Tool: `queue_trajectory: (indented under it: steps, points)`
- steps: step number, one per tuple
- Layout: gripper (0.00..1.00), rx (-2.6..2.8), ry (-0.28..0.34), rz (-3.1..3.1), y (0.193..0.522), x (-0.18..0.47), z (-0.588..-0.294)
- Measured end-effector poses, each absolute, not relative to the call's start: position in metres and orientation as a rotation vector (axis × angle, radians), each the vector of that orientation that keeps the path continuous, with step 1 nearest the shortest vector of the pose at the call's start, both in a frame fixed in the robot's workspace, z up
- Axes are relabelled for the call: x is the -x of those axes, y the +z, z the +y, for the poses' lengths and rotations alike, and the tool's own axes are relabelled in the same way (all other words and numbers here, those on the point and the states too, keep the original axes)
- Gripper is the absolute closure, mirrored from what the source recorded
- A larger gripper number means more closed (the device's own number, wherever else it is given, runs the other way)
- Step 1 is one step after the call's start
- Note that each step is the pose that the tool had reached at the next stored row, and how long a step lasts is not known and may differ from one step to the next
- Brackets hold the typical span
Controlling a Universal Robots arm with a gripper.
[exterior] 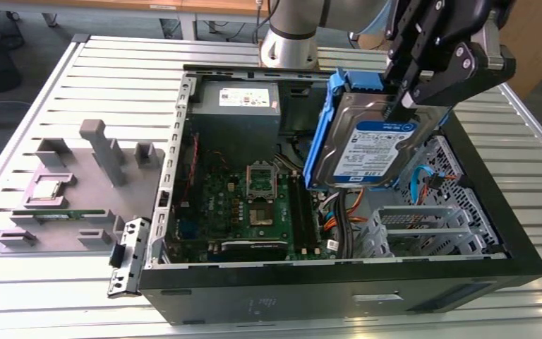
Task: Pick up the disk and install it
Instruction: 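Pick up the disk, then insert the disk into the insertion slot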
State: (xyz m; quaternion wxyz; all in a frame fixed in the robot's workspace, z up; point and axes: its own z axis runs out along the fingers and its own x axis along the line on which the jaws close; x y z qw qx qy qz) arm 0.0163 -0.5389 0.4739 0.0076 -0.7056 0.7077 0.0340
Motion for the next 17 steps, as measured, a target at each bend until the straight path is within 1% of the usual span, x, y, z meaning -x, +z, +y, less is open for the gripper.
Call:
queue_trajectory:
  steps: [17]
  points:
    - [0.65,2.198,0.112,2.225,0.473,-0.036,-0.547]
